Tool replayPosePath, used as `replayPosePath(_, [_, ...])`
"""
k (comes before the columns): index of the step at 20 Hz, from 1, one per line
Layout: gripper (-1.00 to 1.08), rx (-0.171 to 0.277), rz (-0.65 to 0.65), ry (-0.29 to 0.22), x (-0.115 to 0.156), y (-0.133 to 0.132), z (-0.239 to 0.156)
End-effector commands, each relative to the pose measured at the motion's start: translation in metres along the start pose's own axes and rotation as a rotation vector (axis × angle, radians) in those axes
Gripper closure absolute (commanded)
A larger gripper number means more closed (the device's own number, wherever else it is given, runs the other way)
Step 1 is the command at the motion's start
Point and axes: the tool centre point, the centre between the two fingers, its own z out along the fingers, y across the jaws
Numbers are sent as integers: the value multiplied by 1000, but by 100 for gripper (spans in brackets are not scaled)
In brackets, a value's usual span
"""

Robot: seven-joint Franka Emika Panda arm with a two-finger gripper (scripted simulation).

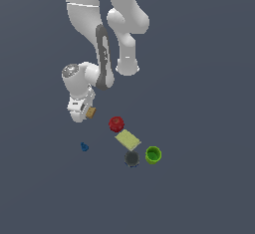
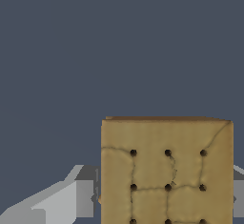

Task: Pick up a designated object from a clutter of objects.

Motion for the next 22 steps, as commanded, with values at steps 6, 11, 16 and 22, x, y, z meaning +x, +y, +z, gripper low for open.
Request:
replayPosePath(6, [108, 0, 0, 0, 0, 0, 0])
replayPosePath(11, [108, 0, 0, 0, 1, 2, -6])
replayPosePath(16, [108, 0, -1, 0, 4, 7, -25])
replayPosePath(22, [108, 1, -1, 0, 10, 18, -64])
